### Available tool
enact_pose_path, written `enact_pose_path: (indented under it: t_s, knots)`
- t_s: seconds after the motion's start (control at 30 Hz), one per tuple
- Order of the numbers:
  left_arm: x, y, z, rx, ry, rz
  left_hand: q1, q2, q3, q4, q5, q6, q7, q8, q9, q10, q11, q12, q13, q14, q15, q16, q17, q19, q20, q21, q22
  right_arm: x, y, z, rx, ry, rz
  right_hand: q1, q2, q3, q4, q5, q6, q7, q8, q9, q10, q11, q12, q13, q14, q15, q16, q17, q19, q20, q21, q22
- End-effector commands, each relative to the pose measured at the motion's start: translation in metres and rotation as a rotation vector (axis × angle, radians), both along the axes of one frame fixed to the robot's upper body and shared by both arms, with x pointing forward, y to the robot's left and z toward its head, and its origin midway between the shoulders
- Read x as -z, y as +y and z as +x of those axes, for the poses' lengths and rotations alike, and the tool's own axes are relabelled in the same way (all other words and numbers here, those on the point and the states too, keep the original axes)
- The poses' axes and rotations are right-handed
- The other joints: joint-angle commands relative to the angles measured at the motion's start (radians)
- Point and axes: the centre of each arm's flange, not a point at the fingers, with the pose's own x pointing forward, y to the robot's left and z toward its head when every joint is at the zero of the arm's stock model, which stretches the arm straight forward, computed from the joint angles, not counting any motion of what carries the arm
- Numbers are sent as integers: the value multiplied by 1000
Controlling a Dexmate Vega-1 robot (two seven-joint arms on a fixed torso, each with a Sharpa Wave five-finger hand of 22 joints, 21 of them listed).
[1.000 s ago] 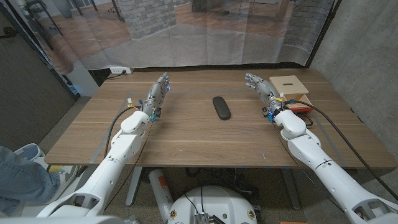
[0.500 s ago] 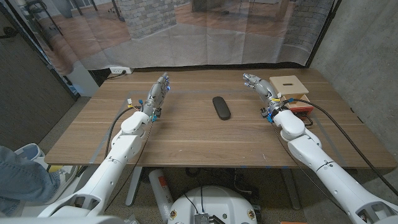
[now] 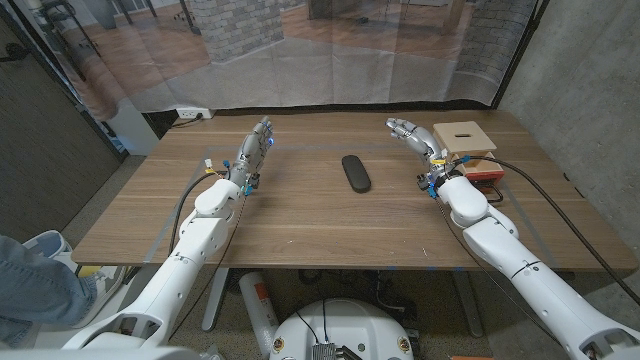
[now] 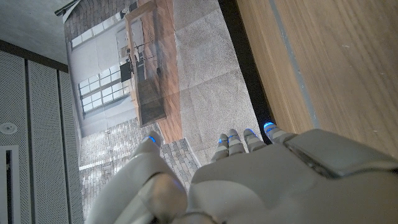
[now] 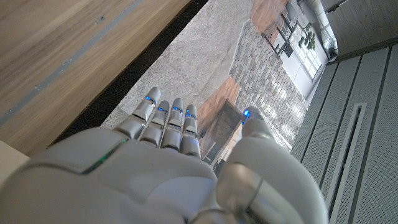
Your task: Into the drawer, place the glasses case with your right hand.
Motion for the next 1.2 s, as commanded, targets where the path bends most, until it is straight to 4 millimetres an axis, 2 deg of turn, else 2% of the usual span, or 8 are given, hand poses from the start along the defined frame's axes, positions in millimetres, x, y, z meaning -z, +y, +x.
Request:
enact_pose_path:
  t_s: [0.03, 0.57, 0.7, 1.2]
  knots:
    - [-1, -2, 0, 3, -2, 3, 8, 8, -1, -3, 1, 6, -1, -3, 2, -3, -2, -1, 3, -4, 4, 1, 4, -36, -52, -4, 4, -2, 8, -9, 51, -23, -52, 6, -16, 2, -8, 5, 9, 3, 7, 2, 6, 2, 6, 3, 10, 6, 6, 0, 6, 3, -2, 3]
    - [-8, -1, -1, -7, 4, 29, 8, 9, -3, -3, 0, 8, -1, -4, 2, -3, -2, -2, 3, -4, 5, 1, 4, -40, -49, -10, 4, -5, 20, -16, 120, -69, -118, 11, -34, -5, -10, 11, 8, 6, 4, 2, 7, 4, 4, 3, 20, 12, 5, 2, 8, 14, -10, 4]
    - [-9, -2, -1, -8, 7, 34, 8, 10, -4, -3, 0, 7, -2, -4, 2, -4, -3, -2, 3, -3, 5, 1, 4, -40, -49, -11, 4, -5, 21, -17, 148, -71, -142, 18, -40, -6, -11, 16, 16, 1, 6, 2, 22, -2, 9, 4, 39, 10, 10, 3, 13, 16, -14, 4]
    - [-11, -6, 0, -10, 0, 25, 9, 12, -6, -3, -2, -11, -1, -12, 2, -7, -3, -4, 3, -4, 8, 0, 5, -42, -47, -16, 5, -6, 33, -26, 241, -96, -254, 28, -55, -11, -12, 22, 22, -2, 5, 2, 38, 0, 13, 5, 45, 17, 7, 4, 18, 23, -22, 4]
